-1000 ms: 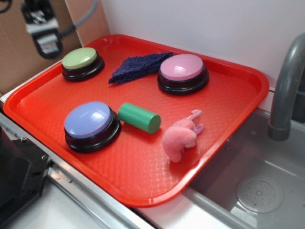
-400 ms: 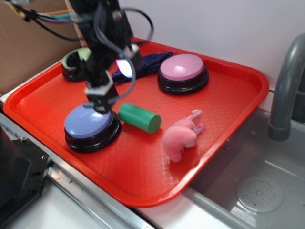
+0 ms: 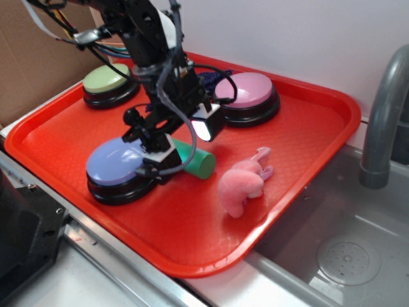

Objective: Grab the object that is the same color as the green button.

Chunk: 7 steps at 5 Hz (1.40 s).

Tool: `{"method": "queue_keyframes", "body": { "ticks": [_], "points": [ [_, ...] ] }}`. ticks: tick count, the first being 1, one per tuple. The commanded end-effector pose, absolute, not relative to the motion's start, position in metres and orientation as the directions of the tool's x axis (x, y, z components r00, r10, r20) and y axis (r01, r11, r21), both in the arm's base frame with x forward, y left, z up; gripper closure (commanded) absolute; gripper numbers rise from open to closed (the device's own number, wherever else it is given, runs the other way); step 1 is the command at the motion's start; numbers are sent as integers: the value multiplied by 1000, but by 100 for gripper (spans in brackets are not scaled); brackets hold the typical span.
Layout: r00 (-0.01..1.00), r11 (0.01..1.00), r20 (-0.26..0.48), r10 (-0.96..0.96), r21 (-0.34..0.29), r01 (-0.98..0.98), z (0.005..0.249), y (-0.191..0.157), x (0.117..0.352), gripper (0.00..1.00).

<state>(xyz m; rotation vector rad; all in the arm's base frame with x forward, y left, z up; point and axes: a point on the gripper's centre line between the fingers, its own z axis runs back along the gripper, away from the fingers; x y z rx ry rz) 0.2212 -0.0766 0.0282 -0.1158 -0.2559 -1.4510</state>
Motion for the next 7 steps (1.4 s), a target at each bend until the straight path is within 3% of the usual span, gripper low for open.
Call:
{"method": "queue_keyframes", "body": {
  "ticks": [1,3,4,5,6,7],
  "points": [
    [49,79,253,-966,112,991,21,-82,218,100],
    [97,121,237,-967,89,989,28,-78,221,100],
    [337,366,272,-901,63,929,64,-65,224,100],
    [575,574,87,-813,-42,818,103,-45,222,100],
    [761,758,52,-646,-65,648,132,-16,220,100],
    [898,898,-2,-440,0,440,152,8,220,100]
  ]
}}
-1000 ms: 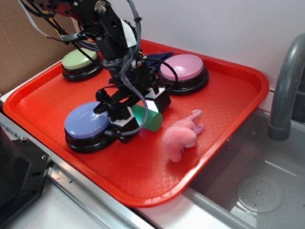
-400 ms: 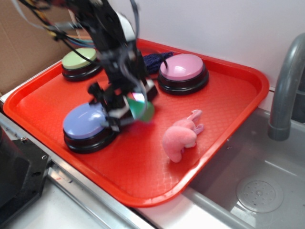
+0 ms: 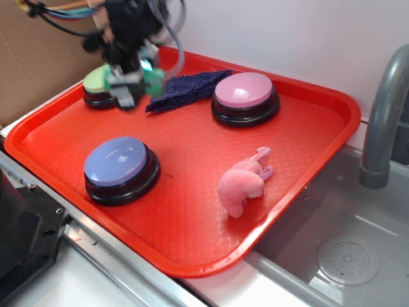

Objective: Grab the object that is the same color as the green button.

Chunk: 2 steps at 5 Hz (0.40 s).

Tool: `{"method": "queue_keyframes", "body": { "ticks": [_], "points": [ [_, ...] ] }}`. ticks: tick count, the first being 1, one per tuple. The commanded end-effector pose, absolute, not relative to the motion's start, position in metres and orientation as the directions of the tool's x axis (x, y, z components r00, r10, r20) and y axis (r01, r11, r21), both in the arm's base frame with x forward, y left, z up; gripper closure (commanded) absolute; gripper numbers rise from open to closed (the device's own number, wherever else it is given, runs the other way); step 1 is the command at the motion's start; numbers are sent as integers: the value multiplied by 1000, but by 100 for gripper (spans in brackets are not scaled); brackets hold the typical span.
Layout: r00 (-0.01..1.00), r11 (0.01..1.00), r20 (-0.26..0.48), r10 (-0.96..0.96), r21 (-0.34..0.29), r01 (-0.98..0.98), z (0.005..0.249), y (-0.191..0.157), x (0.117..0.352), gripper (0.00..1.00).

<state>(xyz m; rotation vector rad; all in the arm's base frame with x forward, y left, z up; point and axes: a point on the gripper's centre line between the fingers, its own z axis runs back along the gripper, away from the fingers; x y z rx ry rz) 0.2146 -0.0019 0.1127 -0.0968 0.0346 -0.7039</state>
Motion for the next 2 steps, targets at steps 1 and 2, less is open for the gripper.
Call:
{"method": "queue_keyframes", "body": {
  "ticks": [1,2],
  "points": [
    [979,978,28,-204,45,203,163,23,215,100],
    [1000,999,-7,17,49,-16,161,25,217,100]
  ]
}}
